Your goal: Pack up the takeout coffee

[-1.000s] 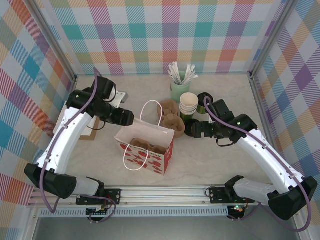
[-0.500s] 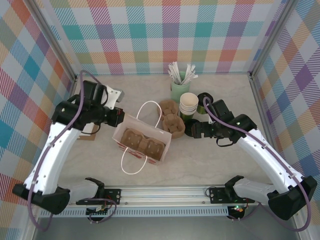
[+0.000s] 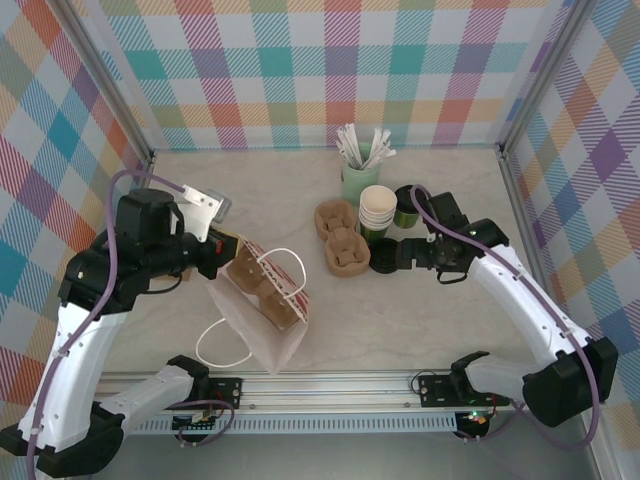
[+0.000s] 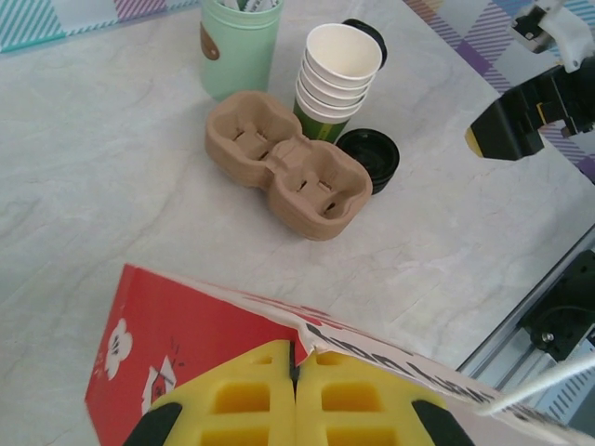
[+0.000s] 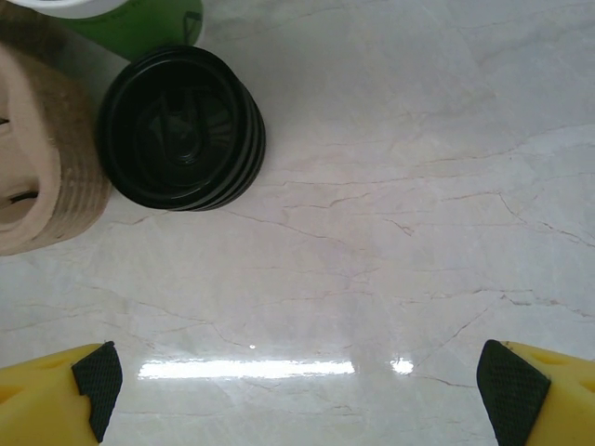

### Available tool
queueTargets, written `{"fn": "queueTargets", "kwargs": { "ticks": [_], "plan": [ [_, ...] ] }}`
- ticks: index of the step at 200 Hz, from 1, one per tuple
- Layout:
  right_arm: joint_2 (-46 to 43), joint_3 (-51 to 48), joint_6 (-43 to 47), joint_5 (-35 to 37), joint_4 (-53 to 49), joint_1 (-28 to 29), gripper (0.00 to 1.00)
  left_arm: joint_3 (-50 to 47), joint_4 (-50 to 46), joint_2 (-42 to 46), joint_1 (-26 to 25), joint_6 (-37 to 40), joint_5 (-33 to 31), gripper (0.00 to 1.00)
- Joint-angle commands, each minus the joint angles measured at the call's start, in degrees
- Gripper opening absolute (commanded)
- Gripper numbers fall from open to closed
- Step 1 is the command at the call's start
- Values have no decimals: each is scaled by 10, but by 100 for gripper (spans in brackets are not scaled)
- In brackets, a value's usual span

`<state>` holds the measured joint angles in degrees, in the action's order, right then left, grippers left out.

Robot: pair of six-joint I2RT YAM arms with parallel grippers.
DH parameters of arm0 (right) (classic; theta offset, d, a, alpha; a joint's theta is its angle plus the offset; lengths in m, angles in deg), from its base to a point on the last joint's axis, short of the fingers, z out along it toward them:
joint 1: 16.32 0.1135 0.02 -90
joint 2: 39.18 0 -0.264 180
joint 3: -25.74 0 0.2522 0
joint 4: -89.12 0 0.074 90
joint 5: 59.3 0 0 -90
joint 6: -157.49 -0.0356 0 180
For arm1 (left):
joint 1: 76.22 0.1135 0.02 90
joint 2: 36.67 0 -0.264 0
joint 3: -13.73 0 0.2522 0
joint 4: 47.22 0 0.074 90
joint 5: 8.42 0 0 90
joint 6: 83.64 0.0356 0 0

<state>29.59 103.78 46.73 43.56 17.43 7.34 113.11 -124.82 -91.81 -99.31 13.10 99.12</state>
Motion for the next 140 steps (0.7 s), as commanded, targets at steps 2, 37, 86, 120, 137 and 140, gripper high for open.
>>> {"fn": "queueTargets", "kwargs": {
  "ticks": [2,37,86,120,137,140],
  "plan": [
    [5,-7,1,6,0,-6,100,-4,25,-4,-4,11,24,0],
    [1,-6,8,-23,6,-9,100,-12,18,-25,-5,-2,16,0],
    [-2,-6,17,-18,1,-11,100,-37,47,-66,-4,-16,9,0],
    [13,3,18,-19,-5,-17,100,-19,48,-117,-1,4,-16,0],
    [22,9,22,-21,-6,-24,100,-7,55,-140,9,15,-30,0],
    [24,10,23,-22,-7,-25,100,-5,56,-145,11,16,-32,0]
  ]
}}
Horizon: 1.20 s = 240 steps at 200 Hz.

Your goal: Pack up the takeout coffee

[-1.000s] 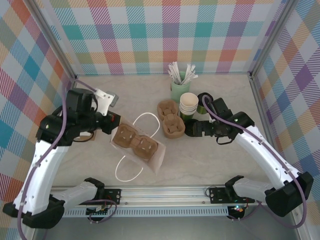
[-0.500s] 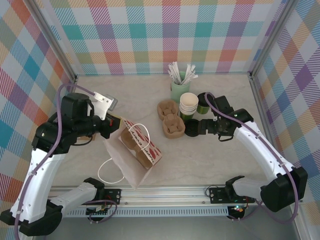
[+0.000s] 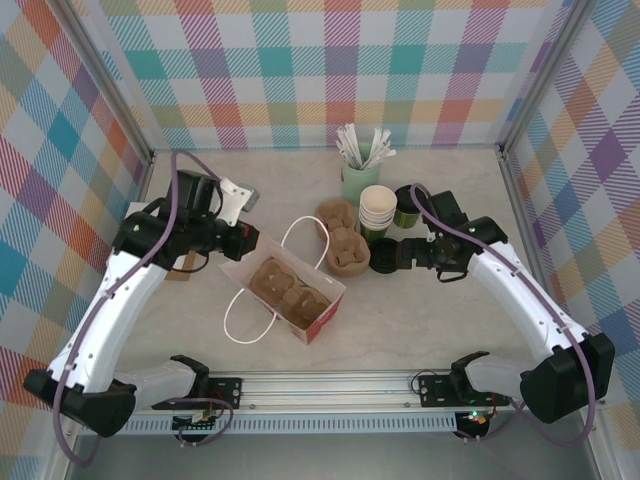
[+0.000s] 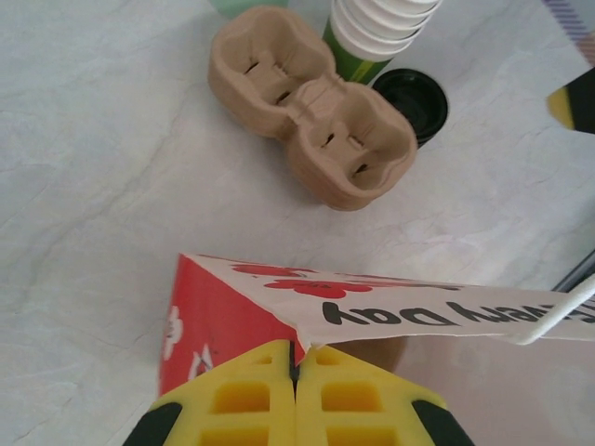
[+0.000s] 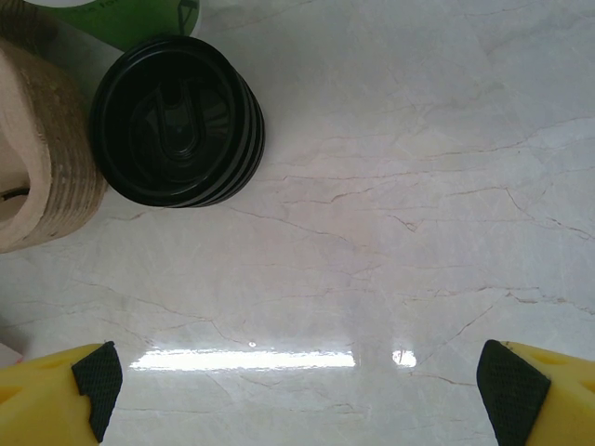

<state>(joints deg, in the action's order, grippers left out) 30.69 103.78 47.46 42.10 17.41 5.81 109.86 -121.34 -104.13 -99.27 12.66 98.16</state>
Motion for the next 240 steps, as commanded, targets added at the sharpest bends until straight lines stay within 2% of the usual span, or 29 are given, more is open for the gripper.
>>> {"fn": "queueTargets", "kwargs": {
  "ticks": [1,15,42,81,125,148,184,240],
  "plan": [
    [13,11,16,-7,-6,-11,100,28,21,-23,11,21,-22,0],
    [21,17,22,-10,-7,-18,100,43,20,-43,19,24,-24,4],
    [40,34,32,-16,-5,-32,100,63,15,-64,25,27,-33,29],
    [83,78,56,-15,9,-54,100,102,-4,-58,37,24,-47,55],
    [152,121,101,-35,61,-81,100,89,-8,-2,42,-30,-52,73],
    [187,135,128,-61,98,-96,100,49,-6,38,44,-80,-67,79],
    [244,168,155,-90,122,-118,100,-18,-4,88,46,-147,-61,82],
    [310,214,176,-118,125,-128,95,-65,2,116,47,-172,-65,83]
  ]
}}
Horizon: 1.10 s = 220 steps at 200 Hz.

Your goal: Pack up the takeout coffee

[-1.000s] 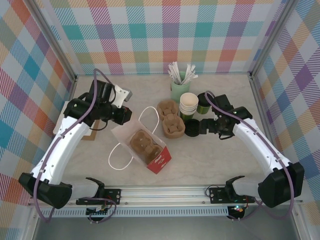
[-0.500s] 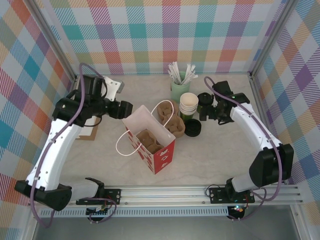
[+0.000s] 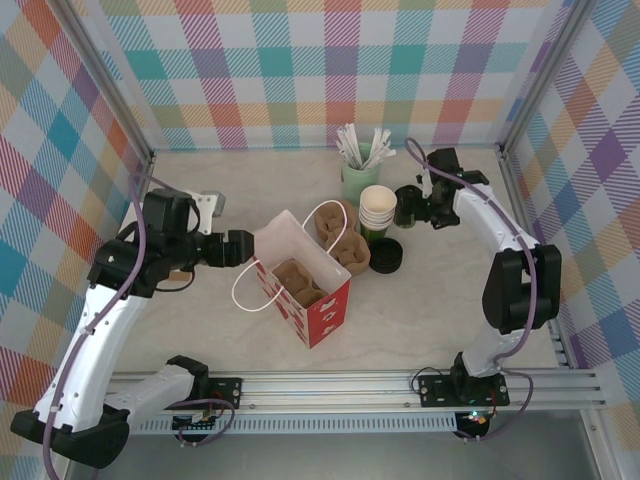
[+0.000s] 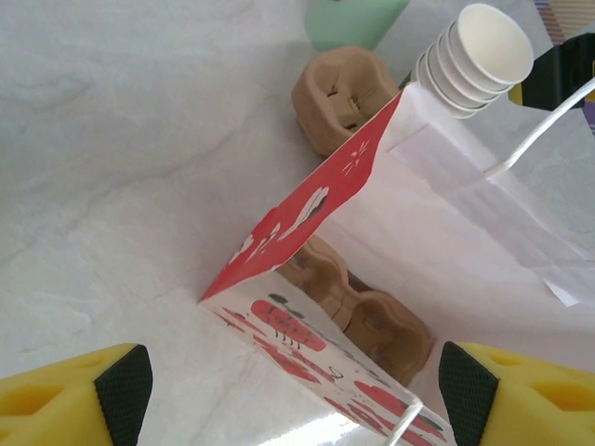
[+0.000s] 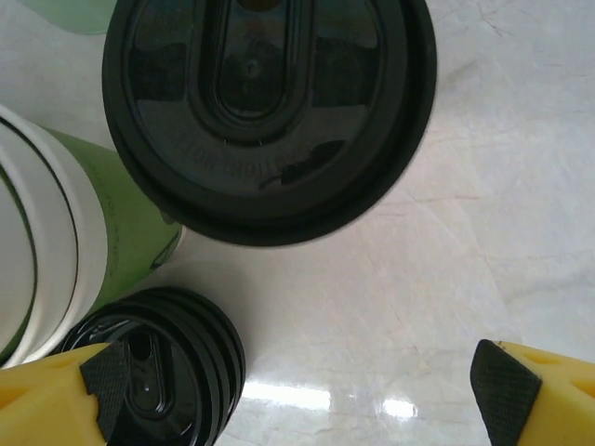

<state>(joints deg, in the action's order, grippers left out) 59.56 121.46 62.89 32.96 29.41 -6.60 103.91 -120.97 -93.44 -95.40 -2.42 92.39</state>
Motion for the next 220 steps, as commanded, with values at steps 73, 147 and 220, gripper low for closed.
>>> {"fn": "queueTargets", "kwargs": {
  "ticks": [73,147,220],
  "plan": [
    [97,110,34,-18,-18,-4,97,-3,-9,4,8,-16,-24,83],
    [165,194,48,-13,-57,-4,100,0,-14,4,8,-12,-30,84],
    [213,243,50,-18,-95,-4,100,0,-11,3,8,-17,-24,84]
  ]
}}
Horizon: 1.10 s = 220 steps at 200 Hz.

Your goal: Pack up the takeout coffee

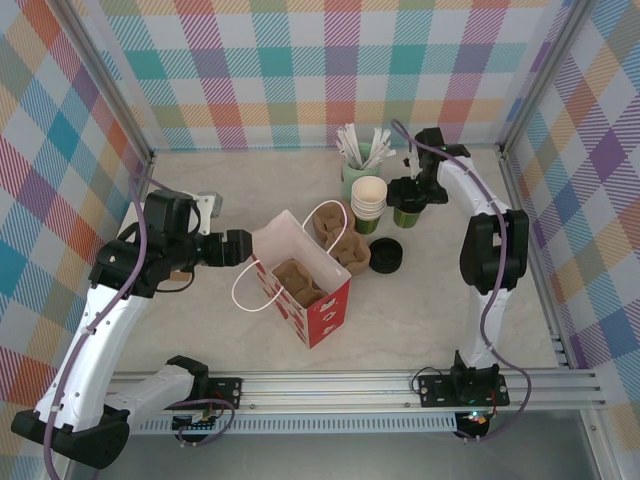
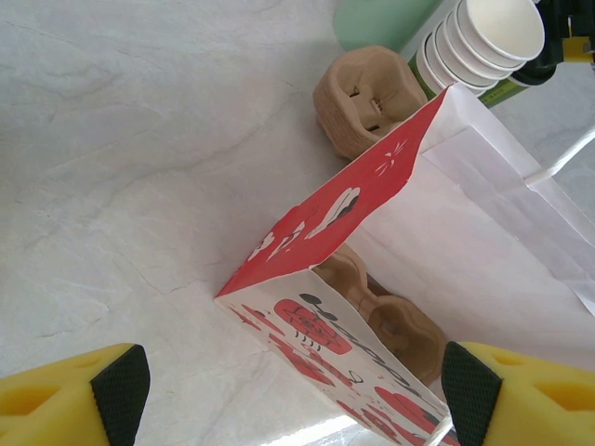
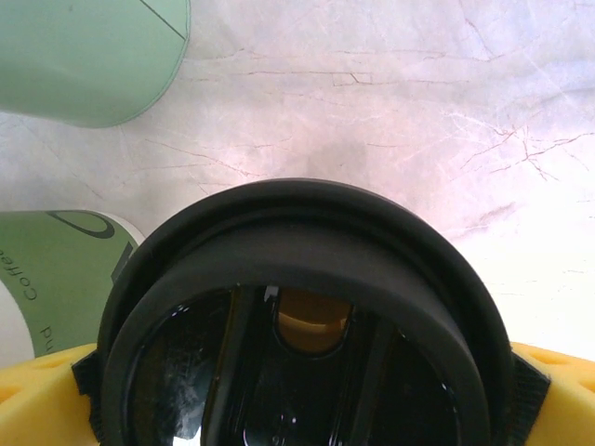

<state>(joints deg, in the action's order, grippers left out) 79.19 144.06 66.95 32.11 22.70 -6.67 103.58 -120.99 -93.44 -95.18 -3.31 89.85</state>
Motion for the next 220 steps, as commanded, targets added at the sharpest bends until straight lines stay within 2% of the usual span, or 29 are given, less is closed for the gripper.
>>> {"fn": "queueTargets", "kwargs": {
  "ticks": [1,55,133,161,220],
  "plan": [
    [17,17,9,-9,-28,-3,100,4,-11,3,6,-8,2,84],
    [38,40,17,-10,-42,-2,100,4,-9,1,6,-9,4,84],
    [41,52,25,-5,-48,-3,91,1,-8,1,6,-13,6,84],
    [20,44,30,-3,-50,-2,88,3,-8,0,6,-20,12,84],
    [-77,-12,36,10,-62,-2,88,11,-5,-5,6,-29,23,84]
  ]
}}
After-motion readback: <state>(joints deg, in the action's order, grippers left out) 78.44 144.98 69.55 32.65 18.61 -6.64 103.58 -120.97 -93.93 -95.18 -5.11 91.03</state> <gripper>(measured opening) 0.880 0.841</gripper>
